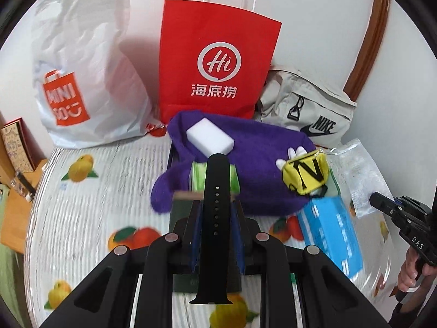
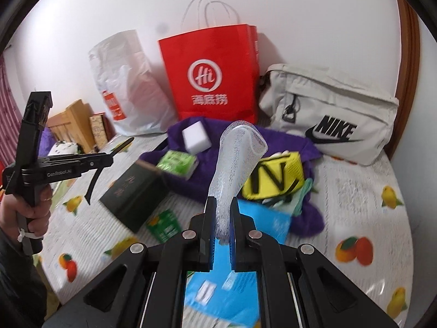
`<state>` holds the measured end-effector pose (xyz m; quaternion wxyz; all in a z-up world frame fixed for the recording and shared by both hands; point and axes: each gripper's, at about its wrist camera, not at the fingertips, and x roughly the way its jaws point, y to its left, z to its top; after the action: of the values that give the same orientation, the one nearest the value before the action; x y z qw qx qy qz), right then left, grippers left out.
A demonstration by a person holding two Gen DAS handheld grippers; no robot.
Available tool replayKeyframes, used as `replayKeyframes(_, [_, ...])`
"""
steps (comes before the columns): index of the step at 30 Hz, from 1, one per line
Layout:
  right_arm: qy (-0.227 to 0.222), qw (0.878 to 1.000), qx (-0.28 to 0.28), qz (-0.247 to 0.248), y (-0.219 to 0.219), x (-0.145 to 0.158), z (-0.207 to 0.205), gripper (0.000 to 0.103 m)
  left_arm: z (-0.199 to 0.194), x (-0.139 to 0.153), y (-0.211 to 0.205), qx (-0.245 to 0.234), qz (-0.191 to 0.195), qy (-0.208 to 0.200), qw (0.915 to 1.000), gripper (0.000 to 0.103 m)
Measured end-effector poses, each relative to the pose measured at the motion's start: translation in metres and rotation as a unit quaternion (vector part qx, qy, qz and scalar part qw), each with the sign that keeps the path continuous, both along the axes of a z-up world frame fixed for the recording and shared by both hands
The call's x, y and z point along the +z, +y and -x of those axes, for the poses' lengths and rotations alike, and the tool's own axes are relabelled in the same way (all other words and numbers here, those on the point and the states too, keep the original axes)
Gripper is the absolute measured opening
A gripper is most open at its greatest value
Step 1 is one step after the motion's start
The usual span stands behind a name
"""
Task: Organize soft objects
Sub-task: 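Carry the black strap with the left gripper while the right carries the clear bag toward the towel, then release the strap onto the towel with left gripper while right drops the clear bag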
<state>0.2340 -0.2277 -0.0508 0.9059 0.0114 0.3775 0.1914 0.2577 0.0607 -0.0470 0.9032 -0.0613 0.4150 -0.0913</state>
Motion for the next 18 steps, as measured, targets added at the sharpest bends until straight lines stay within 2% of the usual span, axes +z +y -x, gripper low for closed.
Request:
replayKeyframes(9, [0.011, 1.000, -0.002, 0.012, 0.002, -0.011, -0.056, 0.008, -0.062, 0.001, -0.018, -0.020, 0.004, 0.006, 0.9998, 0.020])
replayKeyframes(18, [0.039, 0.999, 0.007, 0.023, 0.009, -0.036, -0.106, 0.008, -0.113, -0.022, -0.035, -0.032, 0.008, 0.036, 0.9988, 0.020])
